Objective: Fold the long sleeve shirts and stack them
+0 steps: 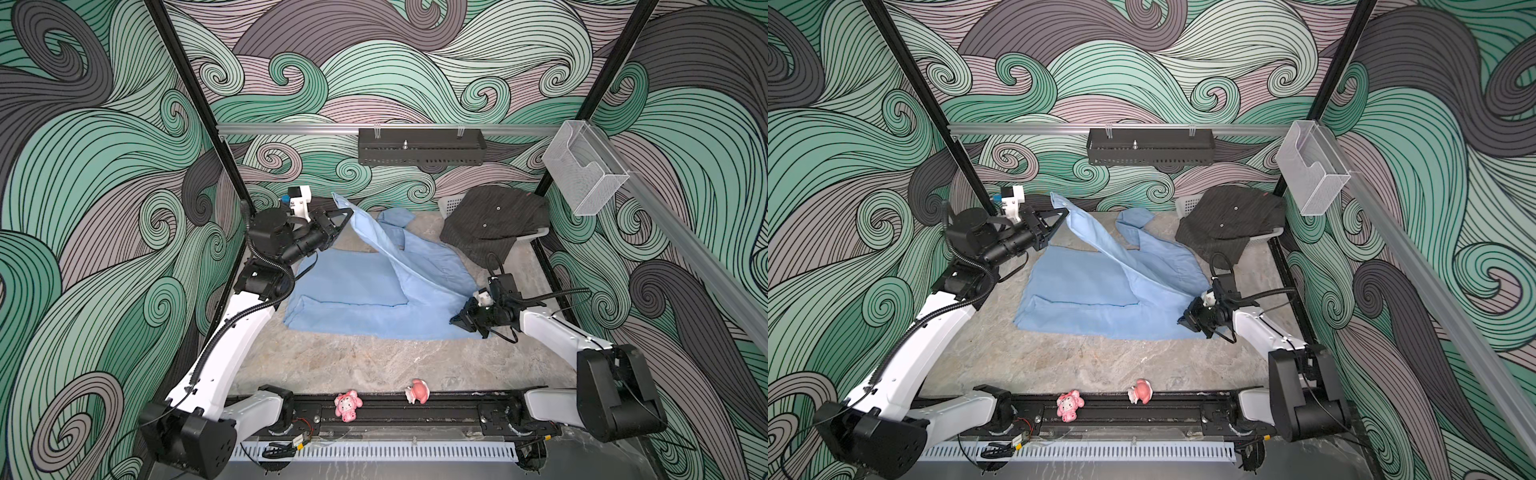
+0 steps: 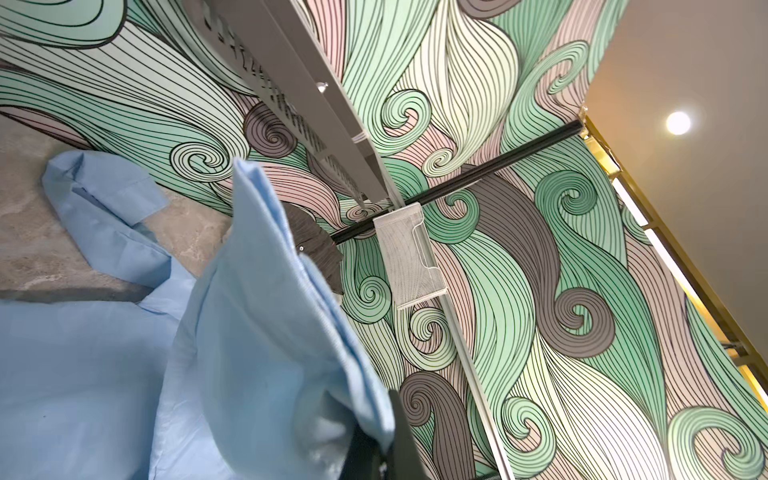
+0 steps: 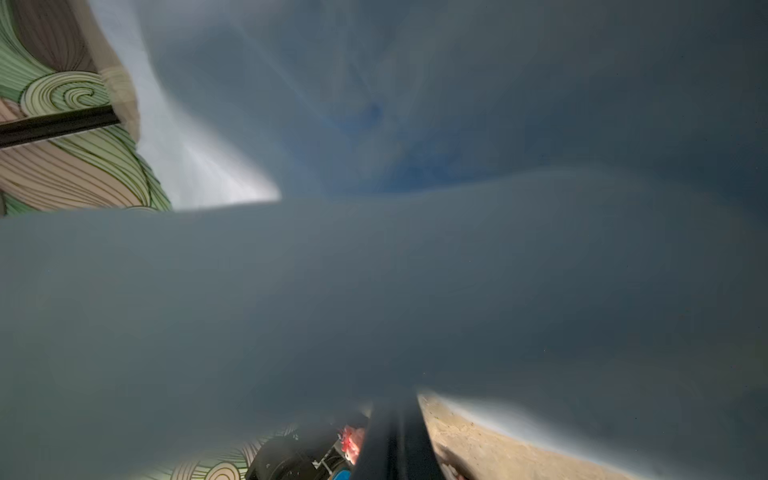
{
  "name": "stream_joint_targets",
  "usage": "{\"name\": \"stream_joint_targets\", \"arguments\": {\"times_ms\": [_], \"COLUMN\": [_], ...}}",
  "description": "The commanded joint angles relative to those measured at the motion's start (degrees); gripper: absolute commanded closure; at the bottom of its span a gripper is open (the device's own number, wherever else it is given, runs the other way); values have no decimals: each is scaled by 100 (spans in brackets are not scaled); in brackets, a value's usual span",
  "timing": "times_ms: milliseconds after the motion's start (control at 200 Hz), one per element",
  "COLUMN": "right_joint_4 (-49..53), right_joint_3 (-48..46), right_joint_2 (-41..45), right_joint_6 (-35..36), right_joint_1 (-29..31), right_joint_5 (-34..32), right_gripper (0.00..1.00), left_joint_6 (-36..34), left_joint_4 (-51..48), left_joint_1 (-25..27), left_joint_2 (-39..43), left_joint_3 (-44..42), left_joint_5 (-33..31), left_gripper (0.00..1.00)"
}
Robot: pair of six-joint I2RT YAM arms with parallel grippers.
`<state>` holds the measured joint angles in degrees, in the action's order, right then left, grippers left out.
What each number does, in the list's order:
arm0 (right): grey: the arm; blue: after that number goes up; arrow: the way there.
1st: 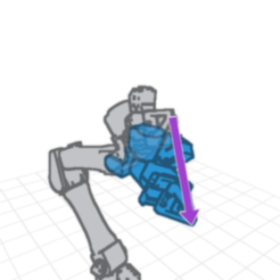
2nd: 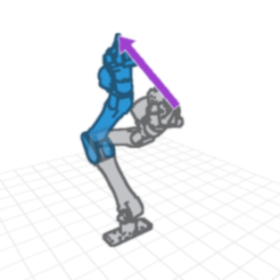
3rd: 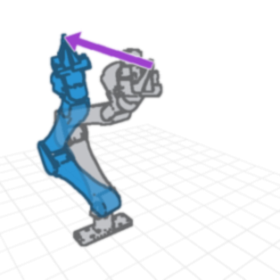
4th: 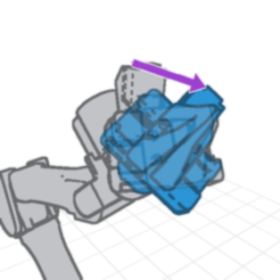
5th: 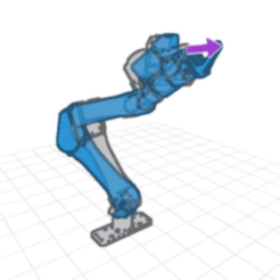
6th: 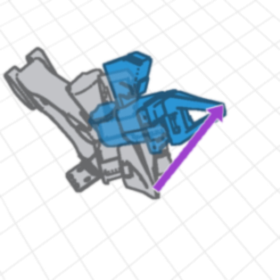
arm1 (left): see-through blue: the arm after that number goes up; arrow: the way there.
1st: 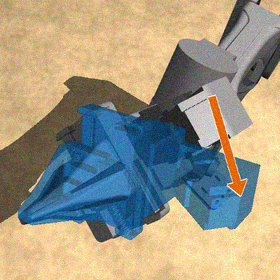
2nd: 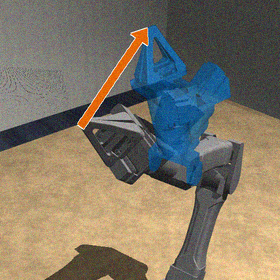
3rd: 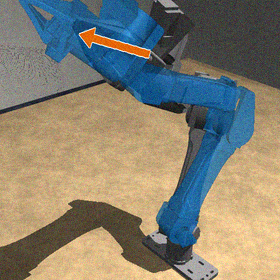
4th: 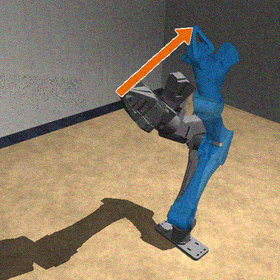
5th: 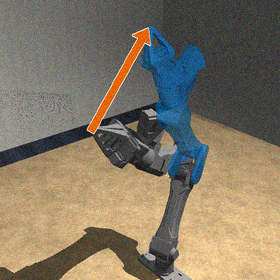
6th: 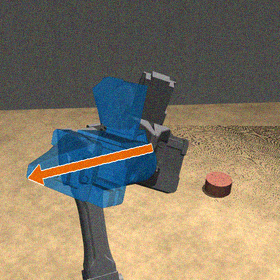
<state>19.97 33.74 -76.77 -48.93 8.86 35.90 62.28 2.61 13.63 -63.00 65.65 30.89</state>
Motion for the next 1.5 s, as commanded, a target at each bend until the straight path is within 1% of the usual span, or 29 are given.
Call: {"name": "stream_joint_targets", "arguments": {"times_ms": [0,70,190,260,365,490,605,675,816,916,1046,1116,1266,1496], "right_joint_4": [-251,-422,-708,-809,-975,-1038,-1013,-1039,-1182,-1274,-1312,-1305,-1269,-1221], "right_joint_3": [-139,-164,-209,-280,-408,-521,-573,-587,-616,-641,-649,-657,-692,-754], "right_joint_2": [-284,-471,-811,-928,-957,-855,-813,-844,-1030,-1100,-1128,-1121,-1097,-1023], "right_joint_6": [-58,-59,-84,-113,-212,-308,-352,-369,-427,-468,-494,-495,-465,-442], "right_joint_1": [-7,-62,-244,-378,-551,-664,-741,-797,-977,-1071,-1081,-1104,-1120,-1148], "right_joint_5": [-192,-310,-276,-233,-137,-88,-60,-63,49,69,96,89,54,39], "right_gripper": [100,100,100,100,100,100,100,100,100,100,100,100,100,100], "left_joint_6": [-94,-41,-172,-202,-217,-317,-511,-653,-1072,-1245,-1259,-1316,-1532,-1803], "left_joint_4": [35,325,97,58,-76,-279,-614,-888,-1643,-1727,-1430,-1444,-1753,-2229], "left_joint_1": [17,-1,-126,-287,-688,-1346,-1878,-2082,-2381,-2526,-2549,-2552,-2567,-2576], "left_joint_2": [500,804,1158,1401,1749,2168,2362,2396,2471,2500,2217,1993,1677,1582], "left_joint_3": [-710,-1289,-1900,-2280,-2856,-3558,-3948,-4062,-4179,-4326,-4514,-4518,-4458,-4362], "left_joint_5": [39,-16,111,224,450,694,835,839,543,267,101,62,-228,-845], "left_gripper": [100,100,100,100,100,100,100,100,100,100,100,100,100,100]}}
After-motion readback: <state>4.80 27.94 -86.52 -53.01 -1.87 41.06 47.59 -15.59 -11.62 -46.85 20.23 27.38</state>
